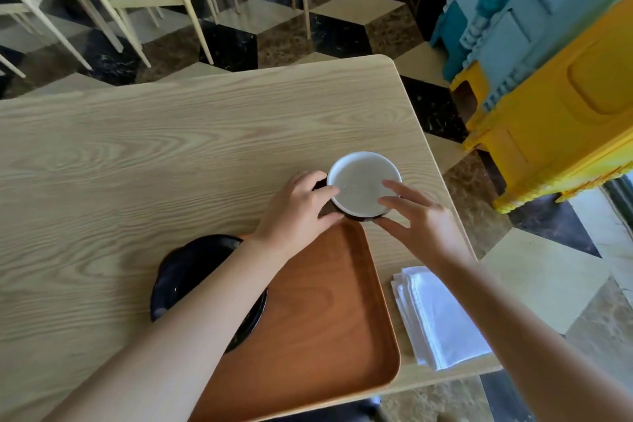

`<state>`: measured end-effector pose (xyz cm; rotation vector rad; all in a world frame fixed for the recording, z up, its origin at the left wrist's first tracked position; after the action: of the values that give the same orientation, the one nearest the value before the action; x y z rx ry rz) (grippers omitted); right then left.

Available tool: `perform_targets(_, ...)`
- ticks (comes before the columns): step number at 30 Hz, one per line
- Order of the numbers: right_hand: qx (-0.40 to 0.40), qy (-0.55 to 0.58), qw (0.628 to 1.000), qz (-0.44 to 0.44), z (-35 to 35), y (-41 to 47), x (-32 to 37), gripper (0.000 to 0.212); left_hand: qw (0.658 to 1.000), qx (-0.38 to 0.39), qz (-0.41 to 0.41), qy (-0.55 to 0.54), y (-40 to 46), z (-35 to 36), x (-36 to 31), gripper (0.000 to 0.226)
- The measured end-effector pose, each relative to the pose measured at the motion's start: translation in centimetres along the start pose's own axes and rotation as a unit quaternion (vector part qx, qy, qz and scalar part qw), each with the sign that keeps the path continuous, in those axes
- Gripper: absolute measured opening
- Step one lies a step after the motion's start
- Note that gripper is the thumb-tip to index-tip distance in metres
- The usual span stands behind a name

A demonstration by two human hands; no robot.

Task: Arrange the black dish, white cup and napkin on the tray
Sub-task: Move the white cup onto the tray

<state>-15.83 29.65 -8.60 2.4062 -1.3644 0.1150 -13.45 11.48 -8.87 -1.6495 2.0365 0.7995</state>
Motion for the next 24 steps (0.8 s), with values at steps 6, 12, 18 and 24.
perform_targets(6,-0.037,0.022,0.997,-0.060,-1.6,-1.1,1.6,0.025,0.997,-0.079,0.015,-0.008,-3.7,-2.2,-1.1,0.035)
perform_targets(12,-0.011,0.061,0.996,-0.067,-0.6,-3.7,3.4,0.029,0.995,-0.097,-0.004,0.023,-8.1,-2.4,-1.1,0.032)
perform_targets(18,0.007,0.056,0.996,-0.064,0.3,-4.6,3.9,0.032,0.994,-0.107,-0.017,0.032,-9.6,-1.4,-0.7,0.032)
perform_targets(24,0.018,0.030,0.996,-0.084,0.4,-4.8,3.8,0.029,0.993,-0.108,-0.038,0.020,-10.2,-0.8,-0.5,0.032)
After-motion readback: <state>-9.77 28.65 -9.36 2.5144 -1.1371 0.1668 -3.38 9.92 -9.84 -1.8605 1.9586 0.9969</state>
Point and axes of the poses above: each hand's wrist, its own y-axis towards the middle knuckle, its own z-axis out of the palm, x = y × z, the point moved 4 cm from there along y, towards the middle knuckle, and after that the axes turned 14 degrees about -y, right-handed, at the moved point
